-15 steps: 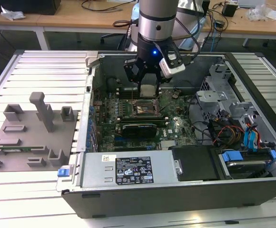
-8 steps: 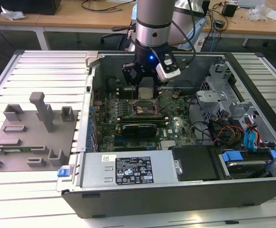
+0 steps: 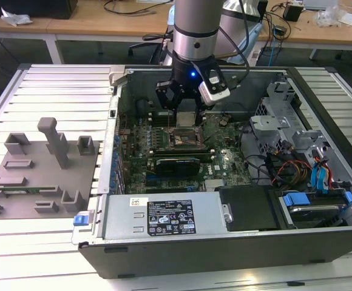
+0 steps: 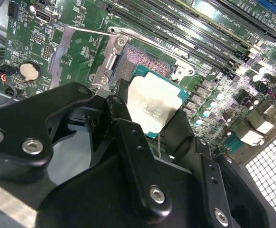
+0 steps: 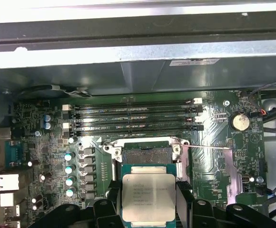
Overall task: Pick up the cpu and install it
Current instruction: 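Place the cpu into insertion slot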
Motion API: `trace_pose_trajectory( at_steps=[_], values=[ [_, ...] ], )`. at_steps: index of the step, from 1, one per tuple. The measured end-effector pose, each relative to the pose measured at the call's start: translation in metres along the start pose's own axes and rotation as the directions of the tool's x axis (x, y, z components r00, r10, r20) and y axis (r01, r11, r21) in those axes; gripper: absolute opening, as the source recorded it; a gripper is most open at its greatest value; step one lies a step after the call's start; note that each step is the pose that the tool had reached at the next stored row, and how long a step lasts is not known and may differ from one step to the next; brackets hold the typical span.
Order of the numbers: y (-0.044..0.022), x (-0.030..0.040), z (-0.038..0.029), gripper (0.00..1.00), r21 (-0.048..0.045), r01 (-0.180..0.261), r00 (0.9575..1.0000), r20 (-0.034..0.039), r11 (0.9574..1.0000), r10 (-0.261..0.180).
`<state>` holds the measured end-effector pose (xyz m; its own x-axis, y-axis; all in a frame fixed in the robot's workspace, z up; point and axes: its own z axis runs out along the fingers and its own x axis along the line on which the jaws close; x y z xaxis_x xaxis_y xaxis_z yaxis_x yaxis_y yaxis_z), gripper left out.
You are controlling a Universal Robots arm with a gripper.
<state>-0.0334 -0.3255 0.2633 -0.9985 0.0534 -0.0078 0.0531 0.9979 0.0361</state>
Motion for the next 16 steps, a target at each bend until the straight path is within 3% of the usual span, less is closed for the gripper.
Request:
trace_pose_trajectory(
  at_steps=[7,12,13,14,16],
  values=[
    [0.0,0.0,0.0001,0.54,0.0,0.0,1.0,0.0,1.0,0.0],
    [0.0,0.0,0.0001,0.54,0.0003,-0.046,0.9989,0.0017,0.9989,0.046],
    [0.0,0.0,0.0002,0.54,0.0005,-0.093,0.9957,0.0034,0.9957,0.093],
    [0.0,0.0,0.0002,0.54,0.0007,-0.142,0.9899,0.0052,0.9899,0.142],
    [0.0,0.0,0.0002,0.54,0.0008,-0.178,0.984,0.0066,0.984,0.178]
  ],
)
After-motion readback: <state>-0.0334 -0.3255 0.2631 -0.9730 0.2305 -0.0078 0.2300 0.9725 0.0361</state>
